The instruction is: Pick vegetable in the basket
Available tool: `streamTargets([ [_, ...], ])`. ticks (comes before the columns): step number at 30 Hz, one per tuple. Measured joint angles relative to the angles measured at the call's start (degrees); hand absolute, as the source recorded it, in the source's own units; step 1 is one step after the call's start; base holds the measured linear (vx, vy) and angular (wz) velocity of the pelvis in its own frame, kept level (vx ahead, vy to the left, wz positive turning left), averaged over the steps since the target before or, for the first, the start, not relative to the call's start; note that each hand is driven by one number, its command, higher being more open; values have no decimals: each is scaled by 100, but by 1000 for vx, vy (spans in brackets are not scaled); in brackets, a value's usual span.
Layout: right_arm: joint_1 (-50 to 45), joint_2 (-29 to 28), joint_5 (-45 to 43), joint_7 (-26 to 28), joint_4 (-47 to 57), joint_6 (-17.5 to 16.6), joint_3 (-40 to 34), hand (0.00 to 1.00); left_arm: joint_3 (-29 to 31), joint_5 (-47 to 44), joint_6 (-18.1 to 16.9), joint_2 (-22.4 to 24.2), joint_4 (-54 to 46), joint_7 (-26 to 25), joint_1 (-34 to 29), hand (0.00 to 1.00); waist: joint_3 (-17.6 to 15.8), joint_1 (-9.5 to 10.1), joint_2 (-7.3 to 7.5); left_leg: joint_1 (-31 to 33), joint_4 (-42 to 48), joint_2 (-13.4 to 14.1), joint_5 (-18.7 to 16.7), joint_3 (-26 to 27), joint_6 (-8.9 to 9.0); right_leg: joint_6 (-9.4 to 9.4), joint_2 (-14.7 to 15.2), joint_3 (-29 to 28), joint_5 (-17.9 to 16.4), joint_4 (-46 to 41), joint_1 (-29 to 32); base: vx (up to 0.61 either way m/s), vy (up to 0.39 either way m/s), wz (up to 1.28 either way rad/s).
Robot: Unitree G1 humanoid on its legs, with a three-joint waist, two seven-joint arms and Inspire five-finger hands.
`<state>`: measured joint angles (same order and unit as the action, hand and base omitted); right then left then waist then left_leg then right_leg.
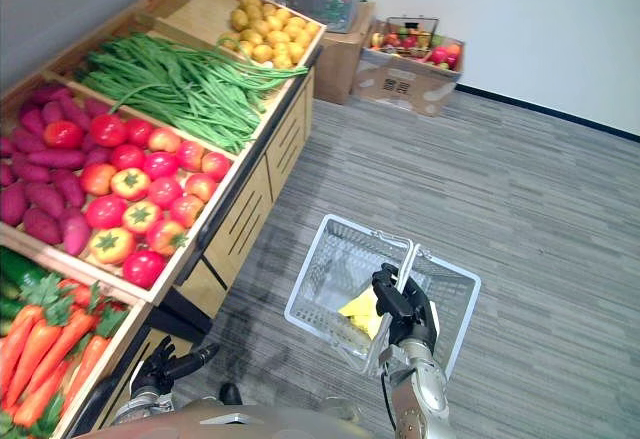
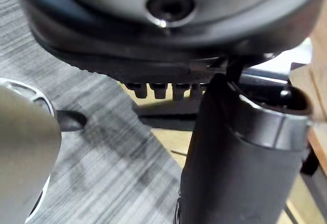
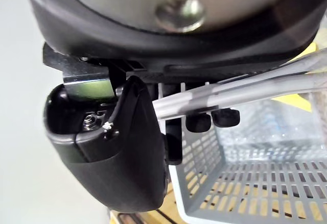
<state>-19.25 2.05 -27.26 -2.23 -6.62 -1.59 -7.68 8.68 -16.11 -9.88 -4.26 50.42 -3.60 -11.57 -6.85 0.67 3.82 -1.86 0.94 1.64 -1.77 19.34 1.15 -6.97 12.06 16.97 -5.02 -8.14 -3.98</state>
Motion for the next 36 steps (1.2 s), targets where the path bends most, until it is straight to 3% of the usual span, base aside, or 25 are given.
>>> streamTargets([
  [4,102,5,-1,2,0,0,111,0,296,-236,160,72,-153,151,-8,100,-71,70,126,360,572,-109,-389,-370,-138,-61,220,229,-108,-358,6,-70,100,50],
  [7,153,12,-3,12,-11,0,211,0,324,-377,213,84,-179,186,2,100,-194,40,146,489,931,-119,-546,-727,-184,-21,387,189,-154,-1457,282,-26,61,64],
  [9,150,47,-6,12,-44,1,268,0,326,-370,213,62,-174,167,2,100,-211,9,147,522,1015,-117,-565,-1016,-217,350,335,-311,66,-2213,569,23,65,93],
  [10,151,60,-5,22,-43,1,312,0,347,-370,214,44,-175,159,4,100,-240,-9,138,517,1100,-92,-601,-1261,-276,673,254,-592,294,-2719,769,112,32,91],
  [11,154,70,-5,60,-48,2,397,0,360,-368,214,12,-172,140,29,100,-336,-19,57,521,1276,-37,-695,-1469,-346,735,162,-856,160,-3187,1018,123,20,86],
  [14,154,67,-5,190,-48,2,558,0,355,-334,214,-87,-70,56,15,100,-361,32,95,525,1615,23,-945,-1781,-340,545,-81,-1217,-569,-2810,1128,98,-16,55],
  [16,101,67,-8,163,-48,3,491,0,339,-117,179,-188,6,10,-49,100,-375,51,88,526,1860,23,-1133,-2073,-339,481,-308,-1813,-571,-2041,1345,143,-99,63],
  [18,-65,102,-21,148,-47,10,331,0,345,-116,116,-238,52,-10,-127,100,-403,-18,48,544,2042,15,-1289,-2428,-251,273,-494,-2308,-439,-1548,1517,145,-169,95],
  [20,-236,108,-21,88,-11,10,114,0,361,-115,104,-287,89,-28,-180,100,-412,-169,42,576,2311,-56,-1511,-2961,-66,67,-657,-2895,-306,-1190,1553,237,-365,135],
  [22,-519,130,-20,0,144,9,-52,0,368,-104,51,-313,69,-60,-195,100,-376,-242,190,678,2663,-274,-1772,-3452,162,-10,-601,-3219,-226,-1058,1482,211,-389,143],
  [23,-652,215,-19,-47,243,9,-130,0,446,-66,21,-311,112,-86,-155,100,-374,-235,244,700,2872,-327,-1928,-3688,290,-400,-596,-3190,-255,-1326,1507,215,-451,122],
  [24,-729,367,-29,-120,289,11,-214,0,551,12,30,-138,116,-122,-162,100,-363,-229,33,745,2937,-186,-2007,-3858,409,-207,-750,-2942,-432,-1515,1540,166,-392,88],
  [26,-914,521,-70,-137,607,10,-304,0,632,105,34,111,87,-98,-244,100,-289,-229,-209,699,2487,126,-1843,-4143,604,-20,-953,-2549,-598,-1718,1656,153,-428,62],
  [31,-1115,501,-70,-119,901,7,-419,0,772,111,17,155,69,-128,-211,100,-272,-246,-192,510,1529,568,-1224,-4266,750,264,-1125,-2071,-767,-1800,1680,58,-273,43],
  [35,-1151,456,-74,-112,851,8,-542,0,772,96,10,141,66,-137,-221,100,-203,-269,-158,562,1217,606,-777,-4182,734,304,-1033,-1792,-788,-1762,1668,14,-106,43],
  [36,-1151,407,-95,-112,757,7,-618,0,770,76,8,117,67,-141,-216,100,-185,-320,-125,588,1113,585,-554,-3950,698,315,-913,-1610,-779,-1694,1578,7,-14,80],
])
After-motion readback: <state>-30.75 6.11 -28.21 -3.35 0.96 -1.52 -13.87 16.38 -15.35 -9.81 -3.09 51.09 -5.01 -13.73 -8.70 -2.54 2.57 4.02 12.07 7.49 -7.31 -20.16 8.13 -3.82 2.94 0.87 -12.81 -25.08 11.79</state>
